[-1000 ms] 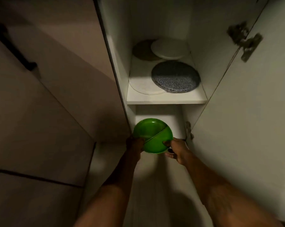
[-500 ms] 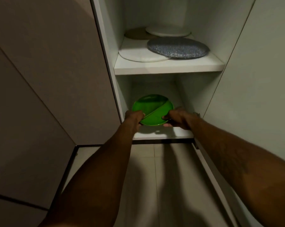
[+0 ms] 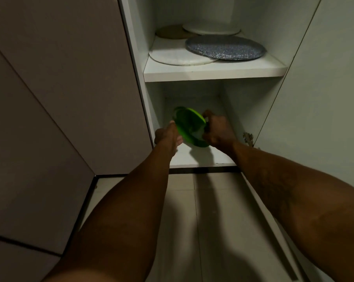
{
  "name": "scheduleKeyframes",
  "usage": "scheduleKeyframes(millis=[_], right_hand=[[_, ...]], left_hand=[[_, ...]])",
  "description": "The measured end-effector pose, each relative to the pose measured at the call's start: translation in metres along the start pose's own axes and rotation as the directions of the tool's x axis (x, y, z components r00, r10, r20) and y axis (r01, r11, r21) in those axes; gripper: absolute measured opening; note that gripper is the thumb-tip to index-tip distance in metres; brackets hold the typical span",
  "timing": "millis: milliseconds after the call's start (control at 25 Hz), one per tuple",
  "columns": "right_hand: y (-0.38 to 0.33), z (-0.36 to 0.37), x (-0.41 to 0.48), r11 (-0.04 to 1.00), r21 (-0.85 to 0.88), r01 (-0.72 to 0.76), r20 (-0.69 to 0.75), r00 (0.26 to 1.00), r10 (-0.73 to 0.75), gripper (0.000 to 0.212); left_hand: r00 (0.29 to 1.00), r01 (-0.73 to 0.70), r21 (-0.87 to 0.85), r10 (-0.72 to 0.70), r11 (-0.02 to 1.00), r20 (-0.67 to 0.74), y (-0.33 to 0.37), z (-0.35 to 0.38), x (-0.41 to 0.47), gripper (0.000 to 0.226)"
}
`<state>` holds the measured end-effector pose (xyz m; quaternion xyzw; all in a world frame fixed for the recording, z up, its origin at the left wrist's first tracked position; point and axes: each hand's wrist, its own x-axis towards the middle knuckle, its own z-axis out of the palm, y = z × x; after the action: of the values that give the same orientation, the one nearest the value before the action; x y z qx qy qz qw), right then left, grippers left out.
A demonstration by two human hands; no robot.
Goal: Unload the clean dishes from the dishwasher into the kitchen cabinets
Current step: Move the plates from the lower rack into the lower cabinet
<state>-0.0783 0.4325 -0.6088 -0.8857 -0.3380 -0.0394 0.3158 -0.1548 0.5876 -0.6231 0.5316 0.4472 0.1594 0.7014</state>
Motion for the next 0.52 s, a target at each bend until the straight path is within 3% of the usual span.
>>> scheduleKeyframes(millis=[80, 160, 320, 520], right_hand=[[-0.006, 0.002, -0.003, 0.955, -0.258, 0.146, 0.076, 0.989, -0.130, 0.043], [-0.010, 0.008, -0.005, 0.879, -0.419, 0.226, 0.180, 0.970, -0.164, 0.041], [-0.015, 0.013, -0.006, 0.799, -0.521, 0.300, 0.280, 0.945, -0.172, 0.043], [-0.014, 0.021, -0.006, 0.706, -0.605, 0.369, 0.325, 0.923, -0.205, 0.044]], left_hand=[[0.991, 0.085, -0.132, -0.069, 0.988, 0.117, 0.002, 0.001, 0.000, 0.050], [0.975, 0.138, -0.181, -0.101, 0.974, 0.199, 0.001, -0.001, 0.000, 0.056], [0.979, 0.117, -0.154, -0.088, 0.981, 0.183, -0.006, -0.006, 0.002, 0.036], [0.977, 0.129, -0.120, -0.106, 0.984, 0.186, -0.008, -0.008, 0.002, 0.027]])
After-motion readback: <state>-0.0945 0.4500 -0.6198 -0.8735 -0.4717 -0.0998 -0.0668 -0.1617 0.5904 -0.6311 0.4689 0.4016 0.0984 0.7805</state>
